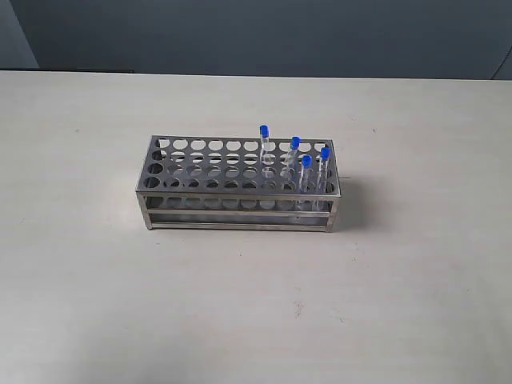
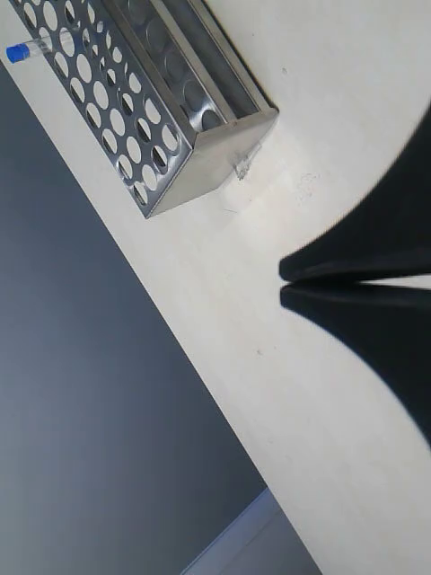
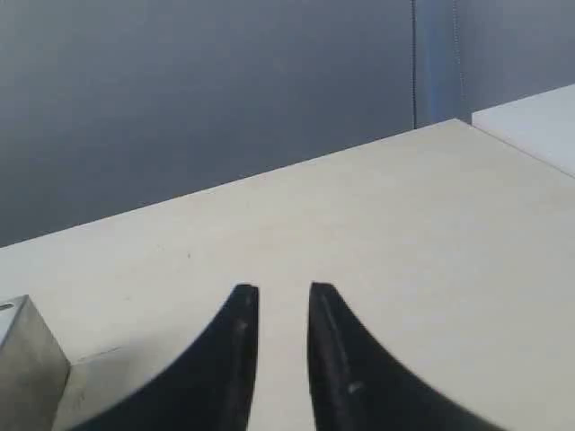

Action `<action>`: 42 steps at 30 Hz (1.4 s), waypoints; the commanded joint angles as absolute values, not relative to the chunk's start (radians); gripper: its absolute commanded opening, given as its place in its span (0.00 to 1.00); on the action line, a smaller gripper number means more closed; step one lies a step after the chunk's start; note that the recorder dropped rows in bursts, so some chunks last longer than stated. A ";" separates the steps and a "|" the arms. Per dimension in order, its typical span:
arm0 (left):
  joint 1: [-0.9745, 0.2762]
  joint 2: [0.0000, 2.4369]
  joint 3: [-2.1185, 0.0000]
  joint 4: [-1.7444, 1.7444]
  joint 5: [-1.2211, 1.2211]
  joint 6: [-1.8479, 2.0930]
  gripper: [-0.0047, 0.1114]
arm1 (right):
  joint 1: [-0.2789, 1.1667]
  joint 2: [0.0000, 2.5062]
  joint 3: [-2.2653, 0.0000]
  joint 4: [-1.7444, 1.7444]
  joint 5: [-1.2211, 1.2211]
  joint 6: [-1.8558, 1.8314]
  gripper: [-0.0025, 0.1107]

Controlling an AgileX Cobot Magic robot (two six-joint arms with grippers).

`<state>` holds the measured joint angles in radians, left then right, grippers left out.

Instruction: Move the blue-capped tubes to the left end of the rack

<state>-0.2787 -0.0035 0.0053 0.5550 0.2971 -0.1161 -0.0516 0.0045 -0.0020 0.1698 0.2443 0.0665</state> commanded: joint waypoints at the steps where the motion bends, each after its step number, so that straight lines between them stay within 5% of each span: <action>1: -0.282 0.000 0.000 0.555 0.293 -0.121 0.05 | -0.057 0.000 0.000 0.283 0.117 0.098 0.20; 8: -0.282 0.000 0.000 0.555 0.293 -0.121 0.05 | -0.057 0.000 0.000 0.786 -0.235 0.177 0.20; 24: -0.282 0.000 0.000 0.555 0.291 -0.121 0.05 | -0.057 0.000 0.000 0.774 -0.623 0.495 0.20; 37: -0.282 0.000 0.000 0.555 0.291 -0.121 0.05 | -0.057 0.267 -0.492 0.442 -0.615 -0.164 0.20; 42: -0.282 0.000 0.000 0.555 0.289 -0.121 0.05 | -0.057 0.515 -0.882 0.300 0.034 -0.176 0.20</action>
<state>-0.2787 -0.0035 0.0053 0.5550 0.2971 -0.1161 -0.0532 0.3896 -0.7049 0.4122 -0.3664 -0.1457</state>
